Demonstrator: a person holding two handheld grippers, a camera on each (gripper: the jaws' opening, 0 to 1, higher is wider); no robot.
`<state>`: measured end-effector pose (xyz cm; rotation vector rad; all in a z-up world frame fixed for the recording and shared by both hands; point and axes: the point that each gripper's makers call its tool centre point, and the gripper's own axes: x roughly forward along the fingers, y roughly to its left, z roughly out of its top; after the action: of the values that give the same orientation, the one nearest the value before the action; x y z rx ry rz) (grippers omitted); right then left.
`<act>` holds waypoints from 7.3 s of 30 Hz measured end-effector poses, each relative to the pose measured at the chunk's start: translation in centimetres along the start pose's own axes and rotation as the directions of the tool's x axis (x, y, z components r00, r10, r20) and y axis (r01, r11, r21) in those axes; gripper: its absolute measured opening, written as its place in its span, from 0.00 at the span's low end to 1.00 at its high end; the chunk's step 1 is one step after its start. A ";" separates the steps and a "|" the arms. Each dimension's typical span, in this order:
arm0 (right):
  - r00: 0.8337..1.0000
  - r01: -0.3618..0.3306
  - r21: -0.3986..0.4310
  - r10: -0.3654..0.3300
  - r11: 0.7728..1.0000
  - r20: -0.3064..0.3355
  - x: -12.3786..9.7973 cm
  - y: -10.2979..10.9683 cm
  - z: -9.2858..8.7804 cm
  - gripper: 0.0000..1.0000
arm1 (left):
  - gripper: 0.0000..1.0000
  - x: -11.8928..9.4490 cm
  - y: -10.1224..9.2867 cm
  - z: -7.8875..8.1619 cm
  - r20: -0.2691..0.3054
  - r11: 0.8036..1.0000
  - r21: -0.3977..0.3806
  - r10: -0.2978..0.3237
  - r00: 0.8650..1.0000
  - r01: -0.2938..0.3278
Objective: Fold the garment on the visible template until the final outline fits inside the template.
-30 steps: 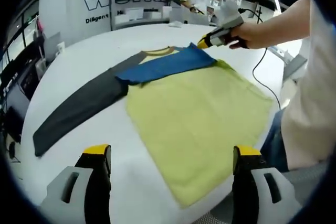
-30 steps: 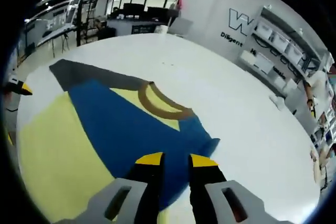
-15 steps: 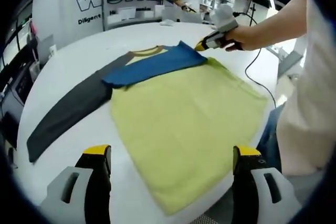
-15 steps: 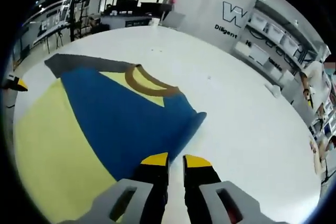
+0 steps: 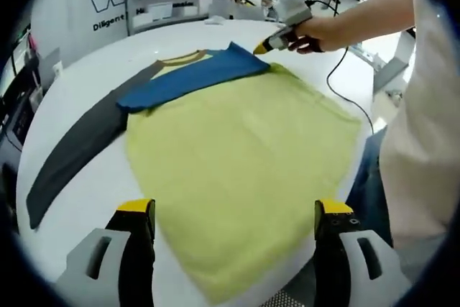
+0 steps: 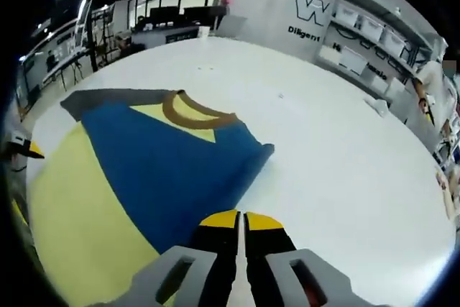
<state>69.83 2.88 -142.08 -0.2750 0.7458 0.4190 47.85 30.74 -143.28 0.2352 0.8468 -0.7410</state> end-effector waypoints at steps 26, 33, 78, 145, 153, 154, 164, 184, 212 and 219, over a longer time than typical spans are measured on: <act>0.994 -0.103 -0.006 0.103 0.995 -0.022 0.6 -0.3 -1.3 0.00 | 0.61 0.7 1.6 -1.1 -0.048 0.996 0.009 0.092 0.995 -0.092; 0.998 -0.050 0.101 0.053 0.994 -0.036 -0.2 -3.3 -2.5 0.00 | 0.62 0.7 1.6 -1.1 -0.044 0.995 0.001 0.098 0.994 -0.098; 0.981 -0.192 -0.260 0.188 0.946 -0.040 -1.7 4.2 -3.8 0.10 | 0.67 0.8 1.2 -1.1 -0.045 0.994 -0.013 0.111 0.993 -0.111; 0.991 -0.100 -0.152 0.112 0.983 0.073 -8.5 1.8 -3.2 0.14 | 0.50 -10.2 30.2 -6.5 -0.036 0.474 -0.797 0.581 0.813 -0.374; 0.993 -0.085 -0.142 0.095 0.986 0.066 -8.9 1.9 -3.3 0.12 | 0.29 -9.9 31.0 -6.6 -0.064 0.386 -0.849 0.602 0.796 -0.360; 0.993 -0.084 -0.142 0.094 0.986 0.065 -8.9 2.0 -3.3 0.12 | 0.26 -9.9 31.1 -6.7 -0.071 0.387 -0.845 0.604 0.794 -0.370; 0.995 -0.073 -0.151 0.083 0.986 0.061 -9.1 1.9 -2.9 0.10 | 0.02 -11.1 31.7 -5.8 -0.045 0.333 -0.881 0.647 0.761 -0.335; 0.994 -0.064 -0.136 0.075 0.989 0.076 -9.7 1.4 -3.3 0.08 | 0.02 -16.2 32.8 11.4 0.384 0.593 -0.796 0.650 0.656 -0.121; 0.996 -0.045 -0.086 0.051 0.995 0.077 -11.1 0.7 -5.9 0.08 | 0.02 -7.3 14.3 31.6 0.781 0.852 -0.336 0.014 0.624 0.401; 0.997 -0.036 -0.074 0.041 0.997 0.072 -11.7 0.1 -6.5 0.08 | 0.01 -2.2 8.0 33.0 0.756 0.841 -0.260 -0.129 0.642 0.475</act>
<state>58.22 -2.70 -138.48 -0.3123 0.6653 0.4910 71.95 22.25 -120.79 -0.6187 0.2624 -0.8519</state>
